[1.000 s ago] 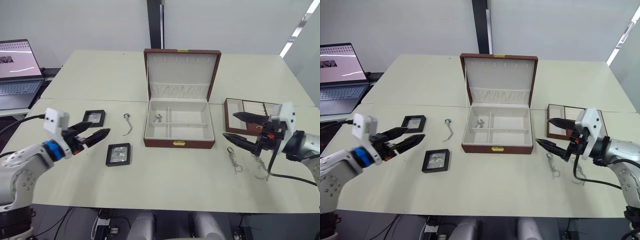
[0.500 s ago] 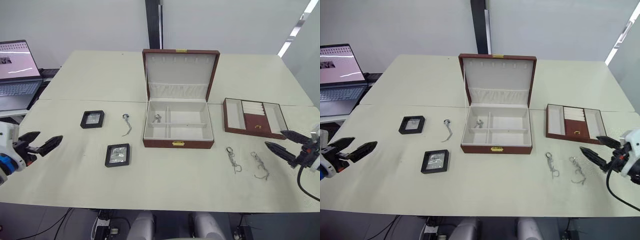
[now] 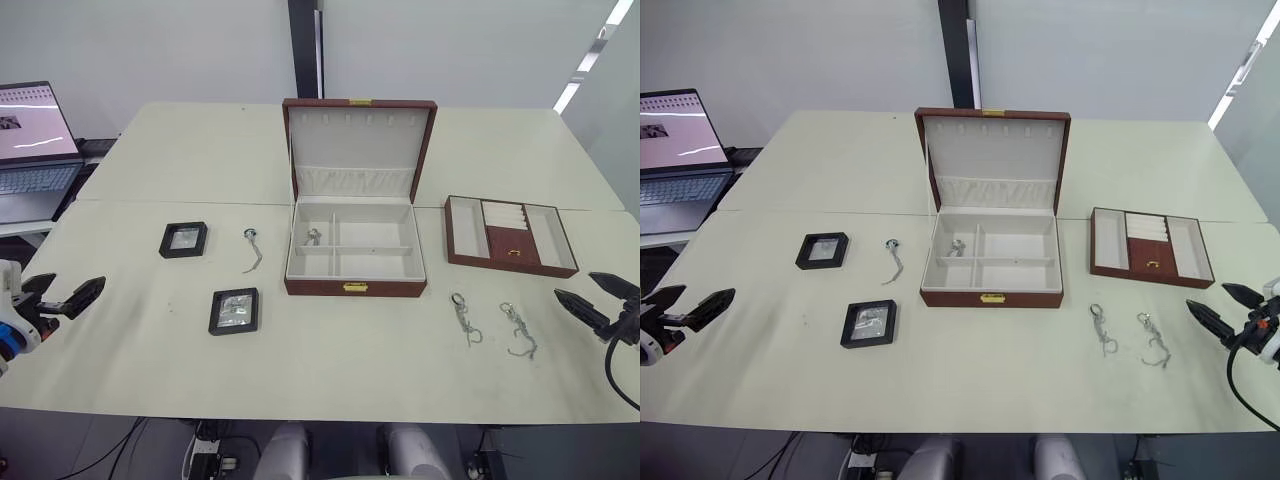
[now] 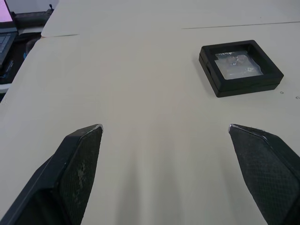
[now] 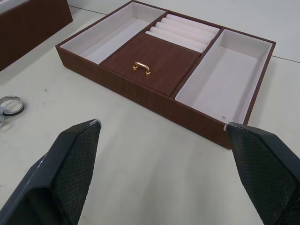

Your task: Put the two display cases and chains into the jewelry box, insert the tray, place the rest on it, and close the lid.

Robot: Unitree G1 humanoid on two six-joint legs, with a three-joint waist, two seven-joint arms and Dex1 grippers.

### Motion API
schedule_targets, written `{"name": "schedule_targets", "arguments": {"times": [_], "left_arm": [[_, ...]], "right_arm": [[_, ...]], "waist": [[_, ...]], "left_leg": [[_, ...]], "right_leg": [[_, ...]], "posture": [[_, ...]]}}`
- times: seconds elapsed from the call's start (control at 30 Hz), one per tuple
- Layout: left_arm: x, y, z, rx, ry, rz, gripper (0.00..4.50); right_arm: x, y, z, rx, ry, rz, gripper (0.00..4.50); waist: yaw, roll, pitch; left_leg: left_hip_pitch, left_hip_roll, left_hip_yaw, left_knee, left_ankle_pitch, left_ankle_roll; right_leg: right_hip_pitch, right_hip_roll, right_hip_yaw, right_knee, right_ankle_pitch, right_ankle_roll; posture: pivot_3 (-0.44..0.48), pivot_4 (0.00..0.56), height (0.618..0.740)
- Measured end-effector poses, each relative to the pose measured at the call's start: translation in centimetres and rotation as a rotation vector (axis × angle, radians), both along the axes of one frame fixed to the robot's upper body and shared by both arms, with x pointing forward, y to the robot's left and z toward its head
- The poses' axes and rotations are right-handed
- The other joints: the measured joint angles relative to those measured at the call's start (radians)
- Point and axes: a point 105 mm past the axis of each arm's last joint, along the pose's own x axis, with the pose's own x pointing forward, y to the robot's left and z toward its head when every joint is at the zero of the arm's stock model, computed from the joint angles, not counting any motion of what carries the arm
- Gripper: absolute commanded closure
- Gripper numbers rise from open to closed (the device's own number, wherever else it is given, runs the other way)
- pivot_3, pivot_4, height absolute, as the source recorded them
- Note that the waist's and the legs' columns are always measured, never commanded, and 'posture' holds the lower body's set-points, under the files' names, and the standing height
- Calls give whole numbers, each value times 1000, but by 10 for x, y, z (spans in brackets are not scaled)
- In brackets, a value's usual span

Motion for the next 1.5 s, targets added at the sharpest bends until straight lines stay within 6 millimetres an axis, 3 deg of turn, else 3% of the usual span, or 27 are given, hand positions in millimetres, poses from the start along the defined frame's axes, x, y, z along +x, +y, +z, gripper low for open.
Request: {"name": "schedule_targets", "arguments": {"times": [0.23, 0.33, 0.43, 0.53, 0.67, 0.9, 1.1, 1.5], "left_arm": [[5, -4, 4, 22, -21, -21, 30], [12, -11, 5, 53, -29, -57, 30], [24, -27, 0, 66, -21, -121, 30], [38, -47, -2, 97, -5, -229, 30], [56, -66, 4, 205, 37, -388, 30], [80, -87, 6, 342, 152, -602, 30], [96, -92, 3, 432, 273, -695, 30], [99, -82, -16, 503, 429, -694, 30]], "right_arm": [[1, 0, 0, 3, -4, 3, 0], [4, 10, 7, 0, -21, 43, 0], [13, 45, 24, 24, -69, 170, 0], [18, 97, 48, 45, -114, 357, 0], [6, 168, 86, 57, -197, 635, 0], [-12, 224, 107, 88, -219, 848, 0], [-21, 243, 105, 67, -205, 928, 0], [-17, 242, 90, 39, -181, 887, 0]], "waist": [[0, 0, 0], [0, 1, 0], [-1, 3, -1], [-3, 3, -1], [0, 3, -1], [4, 3, -1], [-3, 3, -1], [-24, 2, -1]], "left_leg": [[0, 0, 0, 0, 0, 0], [0, 0, 0, 0, 0, 0], [0, 0, 0, 0, 0, 0], [0, 0, -1, 0, 0, 0], [-1, -1, -3, 1, 0, 0], [-3, -6, -6, 2, 0, 0], [-3, -5, -6, 2, 0, 0], [-3, -5, -6, 3, 0, 0]], "right_leg": [[0, 0, 0, 0, 0, 0], [0, 0, 0, 0, 0, 0], [0, 0, 0, 1, 0, 0], [0, 1, -1, 1, 0, 0], [0, 1, -3, 0, 0, 0], [0, 1, -5, 0, 0, 0], [-1, 2, -6, 1, 0, 0], [-2, 2, -6, 6, 0, 0]], "posture": [[0, 150, 740], [0, 150, 740], [0, 150, 740], [0, 150, 740], [0, 150, 740], [0, 150, 740], [0, 150, 740], [0, 150, 740]]}}
